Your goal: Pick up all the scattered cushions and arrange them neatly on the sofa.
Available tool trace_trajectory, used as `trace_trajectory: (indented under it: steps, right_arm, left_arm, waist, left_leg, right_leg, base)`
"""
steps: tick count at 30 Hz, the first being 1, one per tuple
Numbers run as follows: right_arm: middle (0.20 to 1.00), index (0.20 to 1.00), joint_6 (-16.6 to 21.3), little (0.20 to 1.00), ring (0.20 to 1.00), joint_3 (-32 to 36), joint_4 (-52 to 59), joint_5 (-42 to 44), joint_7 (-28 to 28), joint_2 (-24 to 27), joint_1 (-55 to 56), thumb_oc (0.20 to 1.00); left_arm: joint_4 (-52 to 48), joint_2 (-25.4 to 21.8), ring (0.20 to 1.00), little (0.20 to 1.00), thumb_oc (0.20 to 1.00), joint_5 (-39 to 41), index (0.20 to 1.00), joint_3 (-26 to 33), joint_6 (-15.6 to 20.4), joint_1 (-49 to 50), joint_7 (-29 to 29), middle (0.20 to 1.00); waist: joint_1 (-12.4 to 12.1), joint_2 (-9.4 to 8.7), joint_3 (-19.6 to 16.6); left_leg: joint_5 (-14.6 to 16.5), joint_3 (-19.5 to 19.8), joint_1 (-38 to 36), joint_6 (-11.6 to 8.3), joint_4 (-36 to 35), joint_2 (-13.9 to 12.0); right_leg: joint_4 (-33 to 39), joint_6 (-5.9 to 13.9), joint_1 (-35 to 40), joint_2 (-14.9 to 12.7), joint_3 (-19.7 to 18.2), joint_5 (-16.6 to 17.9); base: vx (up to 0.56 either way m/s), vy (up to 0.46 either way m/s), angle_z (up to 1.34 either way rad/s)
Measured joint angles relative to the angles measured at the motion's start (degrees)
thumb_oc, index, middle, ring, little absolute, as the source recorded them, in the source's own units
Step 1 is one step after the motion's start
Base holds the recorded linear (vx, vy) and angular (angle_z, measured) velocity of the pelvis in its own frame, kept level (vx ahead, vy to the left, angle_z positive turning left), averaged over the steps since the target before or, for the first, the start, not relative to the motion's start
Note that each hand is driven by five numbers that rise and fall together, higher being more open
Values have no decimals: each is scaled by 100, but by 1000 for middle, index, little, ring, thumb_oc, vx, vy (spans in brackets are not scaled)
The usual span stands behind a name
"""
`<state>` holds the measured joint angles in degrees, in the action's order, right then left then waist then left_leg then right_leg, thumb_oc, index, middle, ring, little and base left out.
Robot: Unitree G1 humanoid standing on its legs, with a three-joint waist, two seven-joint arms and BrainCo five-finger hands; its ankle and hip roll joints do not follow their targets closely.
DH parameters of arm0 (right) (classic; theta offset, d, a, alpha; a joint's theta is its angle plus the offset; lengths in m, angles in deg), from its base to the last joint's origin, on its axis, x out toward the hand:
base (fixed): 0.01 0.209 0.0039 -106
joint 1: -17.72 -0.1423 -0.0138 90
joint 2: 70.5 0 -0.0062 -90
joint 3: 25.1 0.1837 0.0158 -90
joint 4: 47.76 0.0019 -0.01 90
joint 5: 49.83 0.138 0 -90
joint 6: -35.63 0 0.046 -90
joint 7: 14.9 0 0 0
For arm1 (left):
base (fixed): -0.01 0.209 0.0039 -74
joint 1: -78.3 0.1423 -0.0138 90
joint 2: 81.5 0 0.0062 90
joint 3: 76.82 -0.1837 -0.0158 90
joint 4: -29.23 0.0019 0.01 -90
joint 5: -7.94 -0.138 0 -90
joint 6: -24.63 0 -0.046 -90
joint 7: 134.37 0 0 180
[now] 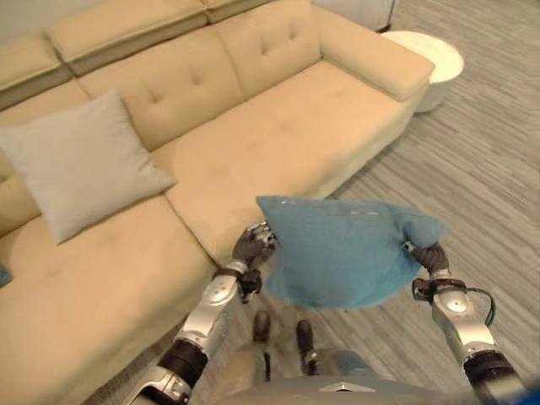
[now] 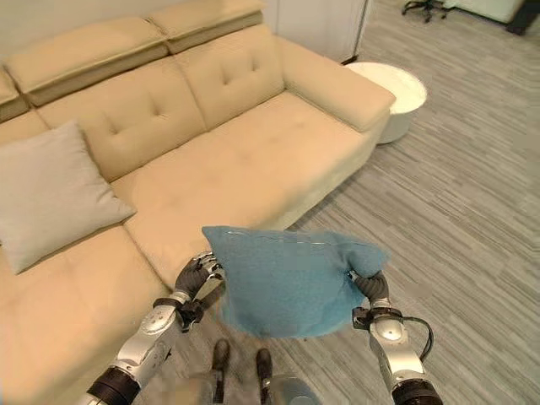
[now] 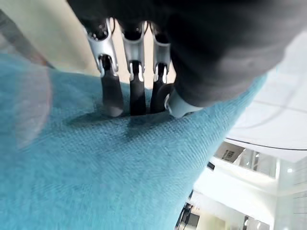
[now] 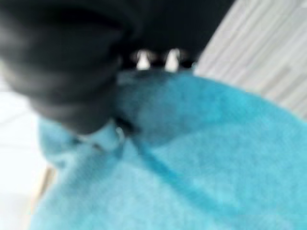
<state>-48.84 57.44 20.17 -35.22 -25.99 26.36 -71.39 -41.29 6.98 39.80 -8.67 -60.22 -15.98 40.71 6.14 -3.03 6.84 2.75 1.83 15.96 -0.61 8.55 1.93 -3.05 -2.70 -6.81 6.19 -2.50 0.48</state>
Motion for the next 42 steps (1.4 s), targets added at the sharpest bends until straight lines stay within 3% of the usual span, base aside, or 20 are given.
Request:
trace_trajectory:
  steps: [4, 6, 10, 14, 16, 17, 18, 19, 21, 24, 25, 26, 28, 29, 30, 34, 35, 36, 38, 42]
  right_arm:
    - [200, 200, -12, 200, 200, -34, 111, -29, 50, 26, -89, 200]
    - [200, 200, -17, 200, 200, -167, 112, -29, 75, 30, -126, 200]
    - [200, 200, -18, 200, 200, -233, 107, -27, 181, 30, -179, 200]
    - [200, 200, -20, 200, 200, -316, 99, -29, 323, 9, -280, 200]
    - [200, 200, -23, 200, 200, -322, 98, -31, 334, 3, -286, 200]
    - [200, 200, -38, 200, 200, -336, 99, -42, 357, 5, -358, 200]
    - [200, 200, -41, 200, 200, -344, 104, -46, 363, 8, -366, 200]
    - [200, 200, -87, 200, 200, -456, 105, -47, 353, 8, -374, 200]
    - [200, 200, -98, 200, 200, -453, 108, -46, 335, -13, -269, 200]
    - [200, 200, -162, 200, 200, -430, 98, -59, 320, -6, -141, 200]
    - [200, 200, -162, 200, 200, -429, 98, -74, 330, -10, -117, 200]
    - [200, 200, -162, 200, 200, -418, 96, -75, 345, -7, -74, 200]
    - [200, 200, -156, 200, 200, -409, 101, -72, 349, 29, -79, 200]
    - [200, 200, -155, 200, 200, -392, 99, -72, 348, 73, -139, 200]
    - [200, 200, -154, 200, 200, -382, 97, -57, 316, 44, -220, 200]
    - [200, 200, -141, 200, 200, -264, 106, -43, 304, 37, -309, 200]
    - [200, 200, -121, 200, 200, -234, 60, -35, 278, 22, -313, 200]
    - [200, 200, -119, 200, 200, -198, -20, -22, 209, 49, -375, 200]
    - [200, 200, -135, 200, 200, -156, -25, -22, 173, 103, -479, 200]
    - [200, 200, -178, 200, 200, -185, 151, -33, 182, 62, -341, 200]
  left_arm:
    - [-16, 20, 200, 200, 200, 0, 200, 150, 0, 0, 6, 200]
    - [-13, -1, 200, 200, 200, 2, 200, 290, 0, -64, 8, 200]
    - [-14, -64, 200, 200, 200, 1, 200, 392, 0, -77, 7, 200]
    - [-19, -106, 200, 200, 200, -1, 200, 485, 1, -74, 3, 200]
    - [-20, -95, 200, 200, 200, -2, 200, 502, 4, -77, -3, 200]
    - [-16, -86, 200, 200, 200, -7, 200, 556, 3, -69, -22, 200]
    - [-18, -86, 200, 200, 200, -12, 200, 571, 6, -79, -23, 200]
    - [-18, -117, 200, 200, 200, -116, 200, 627, 8, -103, -35, 200]
    - [-16, -87, 200, 200, 200, -159, 200, 618, 7, -96, -34, 200]
    - [-24, 23, 200, 200, 200, -159, 200, 620, 9, 86, -31, 200]
    - [-25, 34, 200, 200, 200, -159, 200, 624, 8, 155, -30, 200]
    - [-22, 43, 200, 200, 200, -159, 200, 623, 5, 175, -29, 200]
    - [-17, 53, 200, 200, 200, -149, 200, 618, 9, 137, -20, 200]
    - [-24, 53, 200, 200, 200, -141, 200, 623, 12, 99, -18, 200]
    - [-32, 75, 200, 200, 200, -99, 200, 613, 13, 107, -20, 200]
    - [-46, 96, 200, 200, 200, -91, 200, 605, 12, 135, -12, 200]
    - [-9, 106, 200, 200, 200, -95, 200, 563, 13, 99, -4, 200]
    - [-12, 264, 200, 200, 200, -94, 200, 557, 11, 77, -5, 200]
    - [-60, 264, 200, 200, 200, -94, 200, 571, -1, 38, -5, 200]
    - [-149, 162, 200, 200, 200, -96, 200, 564, -42, 105, -16, 200]
  waist:
    - [49, 8, -15]
    - [55, -19, -13]
    - [-91, -31, -6]
    - [-185, 84, 25]
    - [-236, 152, 56]
    - [-258, 227, 92]
    - [-245, 260, 102]
    - [-246, 190, 155]
    - [-205, 36, 154]
    - [-88, -39, 35]
    - [-118, -40, 21]
    - [-105, -59, 18]
    - [-205, -207, -5]
    - [-287, -202, -11]
    - [-321, -326, 44]
    - [-361, -480, 55]
    - [-374, -413, 36]
    - [-423, -232, 58]
    - [-457, -114, 129]
    - [-517, -70, 72]
  left_leg:
    - [-194, -296, -558, 286, -467, 76]
    - [-510, -485, -716, 383, -630, -19]
    - [-435, -764, -897, 501, -733, -4]
    - [-408, -757, -1162, 634, -896, 87]
    - [-379, -739, -1263, 697, -962, 133]
    - [-301, -737, -1342, 838, -1065, 128]
    - [-269, -766, -1345, 852, -1074, 121]
    - [-155, -908, -1513, 775, -1102, 124]
    - [65, -818, -1700, 564, -1075, 209]
    - [267, -550, -2044, 327, -953, 92]
    - [464, -526, -2090, 138, -653, -56]
    - [593, -458, -1946, 35, -132, -151]
    - [570, -468, -910, -101, 2082, -295]
    - [499, -450, -296, -119, 3191, -410]
    - [563, -455, 163, -59, 3338, -447]
    - [467, -663, 330, -46, 1563, -153]
    - [343, -740, 389, -19, 1001, -108]
    - [163, -694, 305, -15, -165, -301]
    - [-209, -775, 378, -160, -727, -477]
    - [-528, -785, 329, 465, -41, 220]
  right_leg:
    - [1, -13, 33, 93, -641, 83]
    - [4, -15, 34, 170, -836, 91]
    - [-72, 247, 38, 117, -1047, -65]
    - [-610, 637, -40, 38, -993, -562]
    - [-845, 650, -150, 26, -952, -718]
    - [-1533, 731, -613, 29, -635, -935]
    - [-1613, 736, -897, -29, -522, -929]
    - [-1099, 829, -1574, -364, -186, -577]
    - [-504, 838, -1644, -733, 210, -301]
    - [-557, 720, -1228, -872, 170, 32]
    - [-452, 553, -1030, -765, 212, 349]
    - [-414, 306, -851, -679, 254, 386]
    - [-330, -145, -614, -637, 381, 369]
    - [-316, -213, -554, -519, 430, 293]
    - [-66, -168, -144, -394, 427, 86]
    - [314, -65, 356, -285, 341, 38]
    - [372, 505, 416, -254, 385, -358]
    - [-28, 703, 263, -224, 772, -821]
    - [-131, 99, 436, -82, 693, -735]
    - [-216, 235, 1068, -46, 478, -838]
  base:
    - [67, 170, -89]
    - [56, 97, -72]
    - [81, 75, -31]
    - [115, 54, 1]
    - [218, -13, -8]
    - [216, -44, -23]
    - [391, -153, -40]
    - [374, -165, -24]
    - [326, -168, 14]
    - [261, -192, 52]
    - [185, -261, 46]
    - [123, -236, 46]
    - [152, -154, 32]
    - [275, -53, 7]
    - [299, -2, -4]
    - [296, 115, -16]
    - [276, 133, -32]
    - [317, 171, -48]
    - [361, 264, -51]
    - [251, 228, -52]
